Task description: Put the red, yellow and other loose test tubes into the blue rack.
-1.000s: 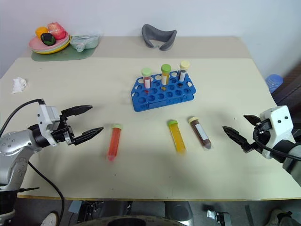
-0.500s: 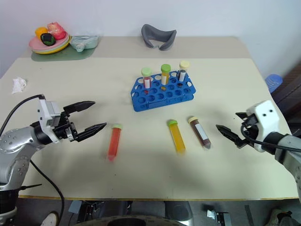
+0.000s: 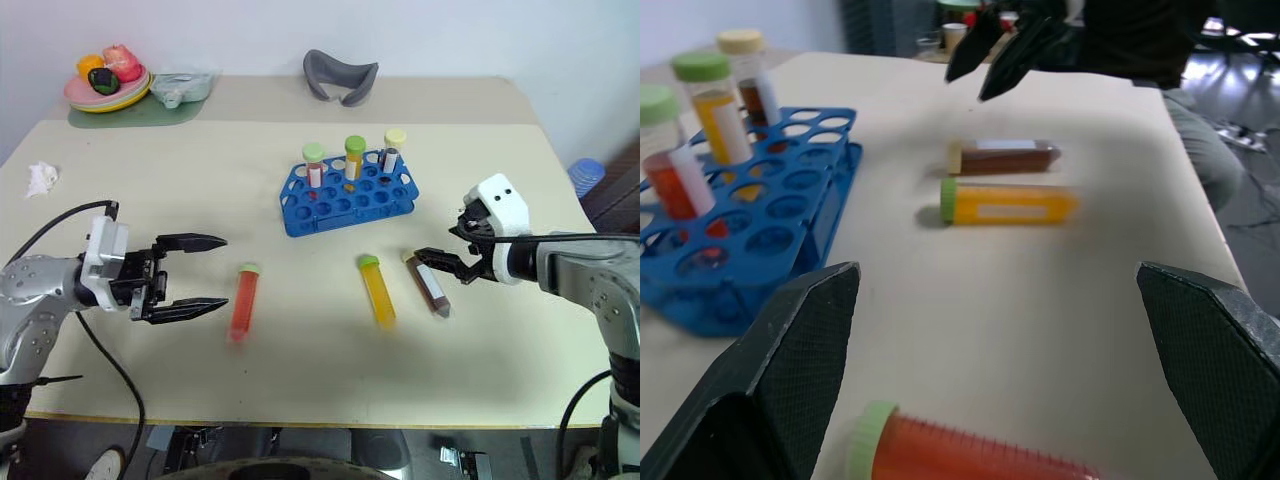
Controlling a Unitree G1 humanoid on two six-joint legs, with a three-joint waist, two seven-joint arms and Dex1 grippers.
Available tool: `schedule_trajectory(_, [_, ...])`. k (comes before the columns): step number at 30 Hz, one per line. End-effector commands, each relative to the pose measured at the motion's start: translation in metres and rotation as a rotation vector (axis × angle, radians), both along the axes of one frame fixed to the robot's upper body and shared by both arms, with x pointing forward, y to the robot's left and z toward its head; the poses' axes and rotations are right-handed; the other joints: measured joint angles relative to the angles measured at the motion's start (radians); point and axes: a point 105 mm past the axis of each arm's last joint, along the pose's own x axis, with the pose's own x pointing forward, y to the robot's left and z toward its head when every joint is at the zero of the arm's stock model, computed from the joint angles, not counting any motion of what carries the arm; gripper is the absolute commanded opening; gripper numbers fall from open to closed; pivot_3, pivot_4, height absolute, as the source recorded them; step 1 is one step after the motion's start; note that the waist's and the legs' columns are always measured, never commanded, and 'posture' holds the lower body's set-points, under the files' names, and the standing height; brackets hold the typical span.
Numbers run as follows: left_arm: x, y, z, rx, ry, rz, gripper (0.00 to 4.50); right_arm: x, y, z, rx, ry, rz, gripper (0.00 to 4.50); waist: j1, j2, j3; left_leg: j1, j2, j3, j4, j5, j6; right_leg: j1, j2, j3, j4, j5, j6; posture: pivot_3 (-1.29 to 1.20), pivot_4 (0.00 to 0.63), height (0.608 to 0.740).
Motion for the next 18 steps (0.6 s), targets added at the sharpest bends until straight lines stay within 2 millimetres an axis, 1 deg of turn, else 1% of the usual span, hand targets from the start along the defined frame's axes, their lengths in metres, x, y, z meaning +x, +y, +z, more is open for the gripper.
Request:
schedule_trajectory(1, [0.0,0.0,0.006,0.033,-0.038,-0.031,4.5,0.0,-0.002,-0.002,-0.041,0.047,-0.022,4.46,-0.001,0.0,0.0,0.0,0.0,0.0,0.0,0.0,0.0,0.0,0.0,0.0,0.0,0.0,0.0,0.0,0.15,0.74])
schedule_trajectory(7, [-0.003,-0.002,0.003,0.03,-0.032,-0.037,4.5,0.001,-0.001,-0.017,-0.078,0.108,-0.046,4.46,-0.001,0.0,0.0,-0.001,0.0,0.0,0.0,0.0,0.0,-0.001,0.0,0.0,0.0,0.0,0.0,0.0,0.15,0.74])
schedule_trajectory(18, [-0.009,-0.004,0.0,0.019,-0.017,-0.027,4.5,0.012,0.02,-0.033,-0.068,0.145,-0.047,4.46,-0.001,0.0,0.0,-0.001,0.0,0.0,0.0,0.0,0.0,-0.001,0.0,0.0,0.001,0.0,0.0,0.0,0.15,0.74])
